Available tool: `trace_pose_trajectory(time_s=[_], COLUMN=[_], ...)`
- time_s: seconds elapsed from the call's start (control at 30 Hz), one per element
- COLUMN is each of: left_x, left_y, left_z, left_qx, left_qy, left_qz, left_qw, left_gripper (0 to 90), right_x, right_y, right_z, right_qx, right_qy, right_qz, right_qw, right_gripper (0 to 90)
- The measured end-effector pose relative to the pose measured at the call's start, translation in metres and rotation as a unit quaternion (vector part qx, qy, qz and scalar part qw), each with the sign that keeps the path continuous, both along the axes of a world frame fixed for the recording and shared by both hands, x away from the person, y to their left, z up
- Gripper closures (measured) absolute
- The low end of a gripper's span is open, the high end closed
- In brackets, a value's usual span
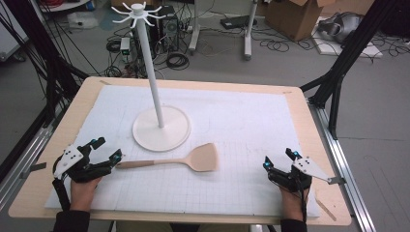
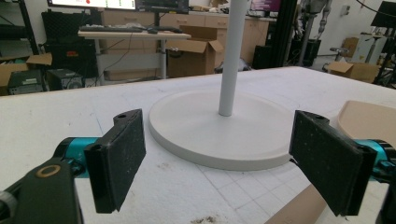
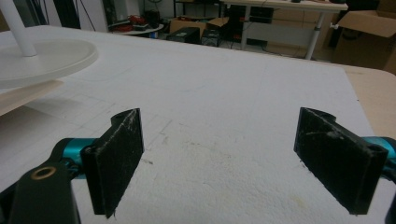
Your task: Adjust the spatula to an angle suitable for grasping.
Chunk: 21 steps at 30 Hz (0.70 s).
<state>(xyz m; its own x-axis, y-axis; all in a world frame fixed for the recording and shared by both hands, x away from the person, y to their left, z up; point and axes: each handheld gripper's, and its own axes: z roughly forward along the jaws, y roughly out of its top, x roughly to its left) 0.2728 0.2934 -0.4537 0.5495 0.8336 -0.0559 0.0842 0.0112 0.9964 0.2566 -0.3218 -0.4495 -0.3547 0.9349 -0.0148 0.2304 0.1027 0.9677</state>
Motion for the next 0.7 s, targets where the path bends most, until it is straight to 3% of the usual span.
trace_pose_trajectory(time_s=[0.6, 0.7], left_x=[0.0013, 0.0007], left_y=[-0.0007, -0.0018], left_z=[0.001, 0.0034], left_qx=[0.007, 0.006], left_qy=[0.002, 0.016], left_qz=[-0.002, -0.013], left_qw=[1.0, 0.9998], left_gripper=[19.4, 19.4], right_x=[0.0009, 0.0004], right_y=[0.0009, 0.0009], right_z=[0.0004, 0.0003], right_qx=[0.001, 0.0], right_qy=[0.006, 0.005], right_qz=[0.001, 0.003], right_qw=[1.0, 1.0], right_gripper=[14.8, 14.8])
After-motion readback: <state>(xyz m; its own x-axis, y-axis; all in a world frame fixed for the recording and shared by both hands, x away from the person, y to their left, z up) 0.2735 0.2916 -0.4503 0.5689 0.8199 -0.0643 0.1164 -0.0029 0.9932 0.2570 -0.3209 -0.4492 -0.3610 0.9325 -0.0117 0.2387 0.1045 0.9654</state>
